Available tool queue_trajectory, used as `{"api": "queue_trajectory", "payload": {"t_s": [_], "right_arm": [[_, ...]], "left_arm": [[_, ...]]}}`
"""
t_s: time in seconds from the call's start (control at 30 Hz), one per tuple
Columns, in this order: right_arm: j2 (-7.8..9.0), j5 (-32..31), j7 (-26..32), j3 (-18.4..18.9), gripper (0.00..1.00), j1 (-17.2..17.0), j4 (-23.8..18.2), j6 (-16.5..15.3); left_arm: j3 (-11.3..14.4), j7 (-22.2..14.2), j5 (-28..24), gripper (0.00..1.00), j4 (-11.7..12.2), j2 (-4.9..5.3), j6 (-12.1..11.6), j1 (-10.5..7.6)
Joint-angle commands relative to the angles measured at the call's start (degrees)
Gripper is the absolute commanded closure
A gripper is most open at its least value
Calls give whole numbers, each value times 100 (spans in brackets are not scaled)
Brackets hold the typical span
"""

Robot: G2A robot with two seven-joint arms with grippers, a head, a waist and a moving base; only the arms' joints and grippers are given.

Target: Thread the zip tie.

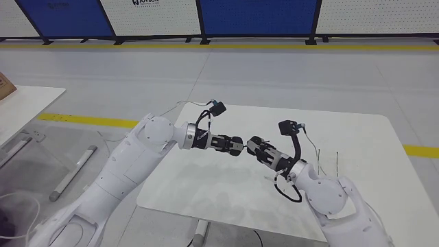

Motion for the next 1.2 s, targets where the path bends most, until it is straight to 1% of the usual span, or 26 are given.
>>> {"api": "queue_trajectory", "payload": {"t_s": [0.0, 0.1, 0.27, 0.3, 0.37, 0.4, 0.43, 0.73, 0.8, 0.83, 0.87, 0.9, 1.17], "right_arm": [[3, -4, -1, 9, 56, -16, -13, 13], [9, -8, -14, 27, 51, -54, -37, 21], [21, -27, -97, 66, 54, -127, -95, -42], [24, -38, -110, 77, 57, -147, -115, -52], [36, -65, -150, 113, 58, -210, -172, -62], [42, -76, -161, 131, 61, -243, -201, -65], [51, -95, -170, 160, 62, -289, -240, -71], [106, -173, -176, 312, 65, -544, -446, -81], [113, -175, -177, 332, 74, -570, -465, -88], [116, -180, -180, 339, 82, -576, -474, -91], [118, -186, -184, 346, 98, -583, -484, -93], [121, -190, -185, 353, 100, -590, -495, -96], [130, -231, -122, 350, 100, -538, -486, -78]], "left_arm": [[0, 0, 0, 100, 0, 0, 0, 0], [0, 0, 0, 100, 0, 0, 0, 0], [0, 0, 0, 100, 0, 0, 0, 0], [0, 0, 0, 100, 0, 0, 0, 0], [0, 0, 0, 100, 0, 0, 0, 0], [0, 0, 0, 100, 0, 0, 0, 0], [0, 0, 0, 100, 0, 0, 0, 0], [0, 0, 0, 100, 0, 0, 0, 0], [0, 0, 0, 100, 0, 0, 0, 0], [0, 0, 0, 100, 0, 0, 0, 0], [0, 0, 0, 100, 0, 0, 0, 0], [0, 0, 0, 100, 0, 0, 0, 0], [0, 0, 0, 100, 0, 0, 0, 0]]}}
